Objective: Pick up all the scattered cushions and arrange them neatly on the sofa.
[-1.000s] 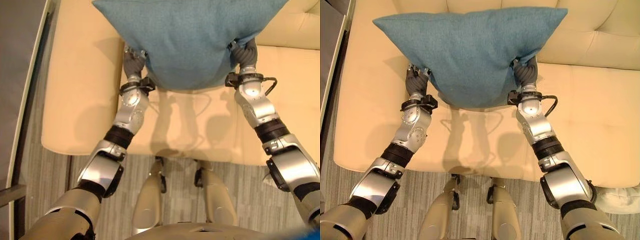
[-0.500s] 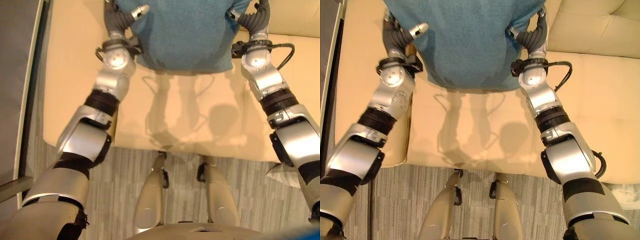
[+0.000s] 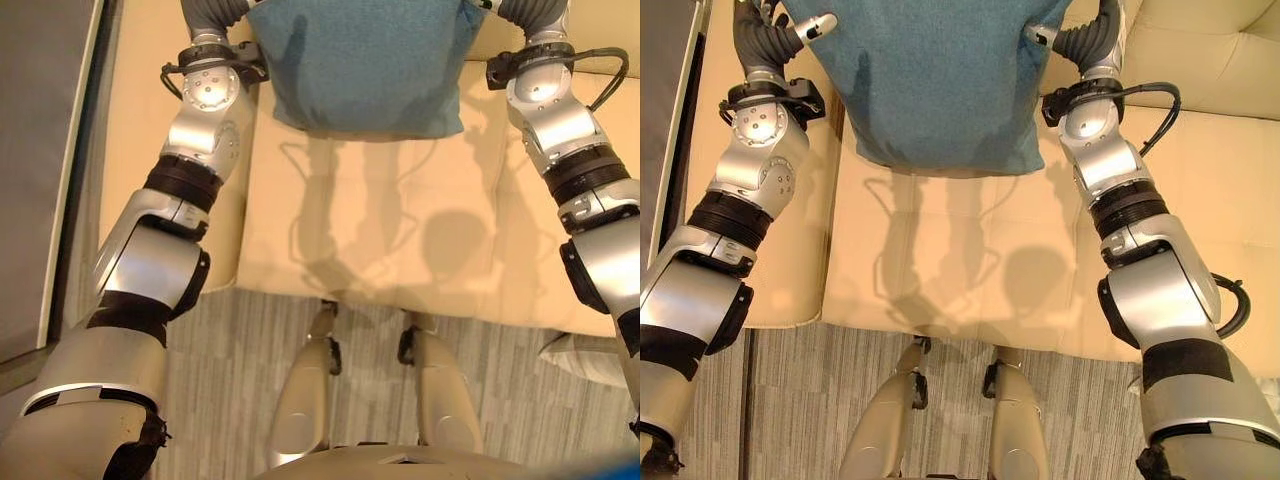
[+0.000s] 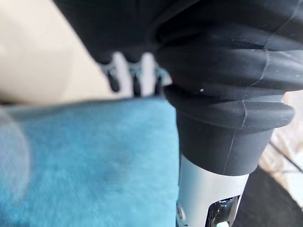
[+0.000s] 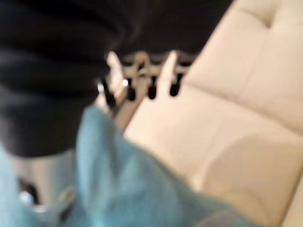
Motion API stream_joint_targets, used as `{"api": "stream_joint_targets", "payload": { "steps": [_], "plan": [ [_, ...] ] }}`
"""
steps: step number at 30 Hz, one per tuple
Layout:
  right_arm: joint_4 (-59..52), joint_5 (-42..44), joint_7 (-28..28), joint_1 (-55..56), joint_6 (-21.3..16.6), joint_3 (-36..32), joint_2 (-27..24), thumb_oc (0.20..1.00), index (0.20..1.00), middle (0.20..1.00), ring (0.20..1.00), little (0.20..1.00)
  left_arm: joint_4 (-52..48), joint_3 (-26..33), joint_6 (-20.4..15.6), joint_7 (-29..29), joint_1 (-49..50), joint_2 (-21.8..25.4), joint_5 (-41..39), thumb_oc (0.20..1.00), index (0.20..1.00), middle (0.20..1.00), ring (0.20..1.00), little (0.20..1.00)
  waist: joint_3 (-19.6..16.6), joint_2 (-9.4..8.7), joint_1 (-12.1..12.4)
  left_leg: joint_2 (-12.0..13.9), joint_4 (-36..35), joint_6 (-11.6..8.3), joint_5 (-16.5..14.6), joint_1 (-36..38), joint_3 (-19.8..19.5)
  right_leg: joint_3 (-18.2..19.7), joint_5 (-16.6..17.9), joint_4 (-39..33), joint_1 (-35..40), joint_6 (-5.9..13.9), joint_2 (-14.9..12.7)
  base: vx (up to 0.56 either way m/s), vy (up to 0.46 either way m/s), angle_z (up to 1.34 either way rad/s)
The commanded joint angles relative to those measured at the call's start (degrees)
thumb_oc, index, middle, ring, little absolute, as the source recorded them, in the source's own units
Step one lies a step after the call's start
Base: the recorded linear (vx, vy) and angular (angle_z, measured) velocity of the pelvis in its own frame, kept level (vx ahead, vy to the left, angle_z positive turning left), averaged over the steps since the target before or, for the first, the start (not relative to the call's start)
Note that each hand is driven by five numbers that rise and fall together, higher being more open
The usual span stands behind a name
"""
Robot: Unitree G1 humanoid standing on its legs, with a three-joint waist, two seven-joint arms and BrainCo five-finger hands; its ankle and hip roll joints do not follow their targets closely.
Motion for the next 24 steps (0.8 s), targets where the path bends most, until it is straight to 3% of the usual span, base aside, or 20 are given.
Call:
{"api": "stream_joint_targets", "payload": {
  "steps": [1, 5, 11, 14, 17, 18, 20, 21, 22, 23, 24],
  "plan": [
    [0.3, -0.4, -0.3, -4.4, -1.5, 3.1, -1.3, 1.000, 1.000, 1.000, 1.000, 1.000, 0.5, -1.2, -3.0, -1.0, -3.2, 3.3, 1.9, 1.000, 1.000, 1.000, 1.000, 1.000, -3.5, -2.08, 0.0, -1.0, 0.3, -3.28, -2.3, 3.5, -1.1, 2.6, -3.5, 3.9, 1.2, 6.46, -1.8, 0.00, 0.018, -0.03],
    [2.8, -2.5, -2.5, -5.2, 0.0, 3.1, -2.7, 1.000, 1.000, 1.000, 1.000, 1.000, 4.1, 0.8, -0.9, 4.3, -3.4, 3.8, 8.1, 1.000, 1.000, 1.000, 1.000, 1.000, -3.0, -1.86, 0.1, -0.9, 0.6, -3.18, -2.4, 3.6, -1.0, 2.8, -3.7, 4.1, 1.1, 6.39, -1.7, 0.00, 0.006, -0.03],
    [3.2, -2.0, -1.7, -4.6, 0.0, 3.5, -6.5, 1.000, 1.000, 1.000, 1.000, 1.000, 3.7, 3.0, -1.1, 4.1, -0.8, 8.2, 8.2, 1.000, 1.000, 1.000, 1.000, 1.000, -2.8, -1.89, 0.1, -0.9, 0.7, -3.13, -2.5, 3.8, -0.9, 2.8, -3.6, 4.1, 1.3, 6.40, -1.6, 0.01, 0.000, 0.00],
    [-2.7, -2.6, -0.8, 1.4, -0.8, 0.9, -10.9, 1.000, 1.000, 1.000, 1.000, 1.000, -3.5, 7.6, -2.3, 3.3, 8.0, 11.0, 8.4, 1.000, 1.000, 1.000, 1.000, 1.000, -2.9, -2.01, 0.3, -0.9, 1.1, -3.06, -2.9, 4.4, -0.7, 2.8, -3.9, 4.2, 2.0, 6.28, -1.5, 0.01, 0.000, -0.01],
    [-10.0, -3.4, 1.6, 13.4, -2.0, -4.6, -14.8, 1.000, 1.000, 1.000, 1.000, 1.000, -11.4, 13.2, -2.9, 1.2, 21.3, 11.7, 9.5, 1.000, 1.000, 1.000, 1.000, 1.000, -3.7, -2.08, 0.3, -0.9, 1.5, -2.91, -3.8, 6.3, -0.5, 2.7, -4.9, 5.0, 3.7, 6.03, -1.5, 0.10, -0.003, -0.01],
    [-15.8, -3.4, 4.1, 26.1, -3.2, -11.2, -16.4, 1.000, 1.000, 1.000, 1.000, 1.000, -17.3, 17.3, -2.7, -0.9, 32.6, 11.6, 11.7, 1.000, 1.000, 1.000, 1.000, 1.000, -4.3, -2.11, 0.1, -0.8, 1.3, -2.92, -4.4, 8.6, -0.4, 2.6, -5.7, 5.5, 5.9, 5.94, -1.5, 0.12, -0.002, 0.02],
    [-18.5, -3.7, 4.9, 32.1, -3.7, -14.7, -16.3, 1.000, 1.000, 1.000, 1.000, 1.000, -19.7, 19.1, -2.6, -1.7, 37.9, 11.0, 12.1, 1.000, 1.000, 1.000, 1.000, 1.000, -4.8, -2.25, 0.1, -0.9, 1.0, -2.85, -4.4, 9.6, -0.4, 2.5, -5.9, 5.6, 6.9, 5.94, -1.5, 0.12, -0.008, 0.10],
    [-22.7, -3.9, 8.6, 44.7, -4.6, -20.1, -15.8, 1.000, 1.000, 1.000, 1.000, 1.000, -24.0, 22.8, -2.6, -4.7, 48.5, 8.9, 12.8, 1.000, 1.000, 1.000, 1.000, 1.000, -5.0, -2.39, -0.2, -0.7, 0.7, -2.98, -5.1, 12.1, -0.4, 2.1, -7.1, 6.1, 9.4, 5.89, -1.5, 0.13, -0.019, 0.11],
    [-23.0, -3.9, 8.6, 45.1, -4.6, -20.3, -15.7, 1.000, 1.000, 1.000, 1.000, 1.000, -24.2, 22.7, -2.5, -4.6, 48.6, 8.9, 12.8, 1.000, 1.000, 1.000, 1.000, 1.000, -5.2, -2.46, -0.2, -0.8, 0.7, -2.96, -4.9, 12.0, -0.4, 2.1, -6.9, 5.9, 9.4, 5.88, -1.6, 0.17, -0.042, 0.13],
    [-25.4, -4.1, 12.5, 55.2, -5.1, -24.2, -14.2, 1.000, 1.000, 1.000, 1.000, 1.000, -26.4, 24.9, -2.1, -7.8, 57.8, 5.5, 12.6, 1.000, 1.000, 1.000, 1.000, 1.000, -5.4, -2.72, -0.4, -0.7, 0.7, -3.02, -5.4, 14.0, -0.6, 1.6, -7.8, 5.9, 11.9, 5.84, -1.4, 0.06, -0.017, 0.11],
    [-25.5, -4.1, 12.5, 55.4, -5.1, -24.4, -14.1, 1.000, 1.000, 1.000, 1.000, 1.000, -26.5, 24.9, -2.1, -7.8, 57.9, 5.5, 12.6, 1.000, 1.000, 1.000, 1.000, 1.000, -5.6, -2.74, -0.4, -0.7, 0.7, -2.99, -5.2, 13.8, -0.6, 1.5, -7.6, 5.7, 11.8, 5.83, -1.5, 0.11, -0.041, 0.09]
  ]
}}
